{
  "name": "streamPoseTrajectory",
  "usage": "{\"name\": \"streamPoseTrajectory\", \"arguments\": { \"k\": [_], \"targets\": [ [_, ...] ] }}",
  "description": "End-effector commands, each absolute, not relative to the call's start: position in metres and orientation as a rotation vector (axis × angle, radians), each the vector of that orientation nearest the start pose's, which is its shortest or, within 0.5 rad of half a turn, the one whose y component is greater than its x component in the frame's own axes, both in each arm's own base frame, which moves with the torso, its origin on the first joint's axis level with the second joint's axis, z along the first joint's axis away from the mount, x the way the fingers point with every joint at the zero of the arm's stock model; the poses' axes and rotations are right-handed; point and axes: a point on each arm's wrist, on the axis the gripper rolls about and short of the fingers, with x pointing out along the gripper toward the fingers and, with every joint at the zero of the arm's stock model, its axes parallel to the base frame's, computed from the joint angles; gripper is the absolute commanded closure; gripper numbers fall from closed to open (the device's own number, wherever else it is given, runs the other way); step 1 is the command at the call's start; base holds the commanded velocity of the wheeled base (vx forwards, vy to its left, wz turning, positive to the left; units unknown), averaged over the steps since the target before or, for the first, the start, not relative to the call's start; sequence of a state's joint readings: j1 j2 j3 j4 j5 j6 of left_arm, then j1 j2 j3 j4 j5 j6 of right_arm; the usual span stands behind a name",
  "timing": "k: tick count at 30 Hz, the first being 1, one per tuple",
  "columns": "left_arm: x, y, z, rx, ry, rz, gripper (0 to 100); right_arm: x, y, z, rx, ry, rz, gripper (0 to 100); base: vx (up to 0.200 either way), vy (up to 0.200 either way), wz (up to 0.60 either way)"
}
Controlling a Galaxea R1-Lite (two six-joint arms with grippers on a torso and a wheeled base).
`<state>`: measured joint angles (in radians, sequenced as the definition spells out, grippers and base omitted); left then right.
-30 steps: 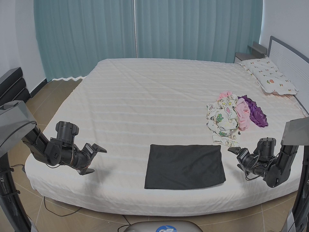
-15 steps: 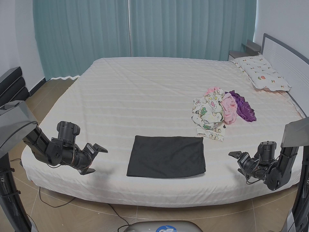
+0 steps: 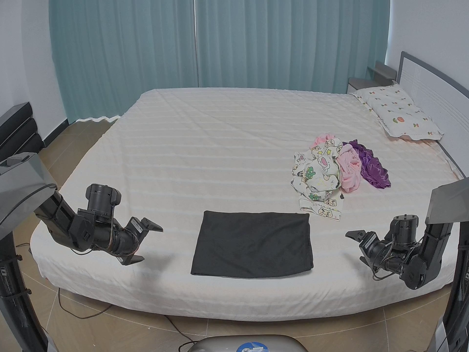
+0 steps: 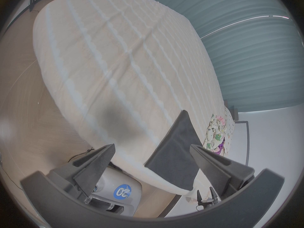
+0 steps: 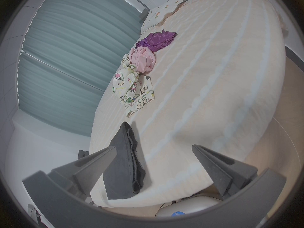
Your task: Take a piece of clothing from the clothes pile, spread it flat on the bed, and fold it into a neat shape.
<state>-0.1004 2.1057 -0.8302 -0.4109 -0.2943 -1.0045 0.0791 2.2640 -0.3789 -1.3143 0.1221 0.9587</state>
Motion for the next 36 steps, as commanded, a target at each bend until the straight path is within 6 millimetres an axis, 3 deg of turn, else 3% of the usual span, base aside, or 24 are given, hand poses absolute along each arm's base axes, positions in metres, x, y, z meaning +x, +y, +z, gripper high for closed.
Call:
{"name": "streamPoseTrajectory", "arguments": {
  "k": [1,20,26,36],
  "targets": [
    [0.3395,-0.0405,0.0349,-1.011,0.984,0.099,0,0.2945,0.0263,-0.0148,0.939,0.623,-0.093,0,0.200,0.000,0.00],
    [0.3413,-0.0417,0.0343,-1.021,0.984,0.104,0,0.2943,0.0267,-0.0166,0.935,0.629,-0.093,0,0.011,0.000,0.00],
    [0.3414,-0.0416,0.0343,-1.017,0.981,0.106,0,0.2945,0.0267,-0.0184,0.936,0.616,-0.088,0,0.200,0.000,0.00],
    [0.3419,-0.0417,0.0341,-1.017,0.980,0.105,0,0.2928,0.0288,-0.0214,0.933,0.602,-0.071,0,0.000,0.000,0.00]
  ]
}}
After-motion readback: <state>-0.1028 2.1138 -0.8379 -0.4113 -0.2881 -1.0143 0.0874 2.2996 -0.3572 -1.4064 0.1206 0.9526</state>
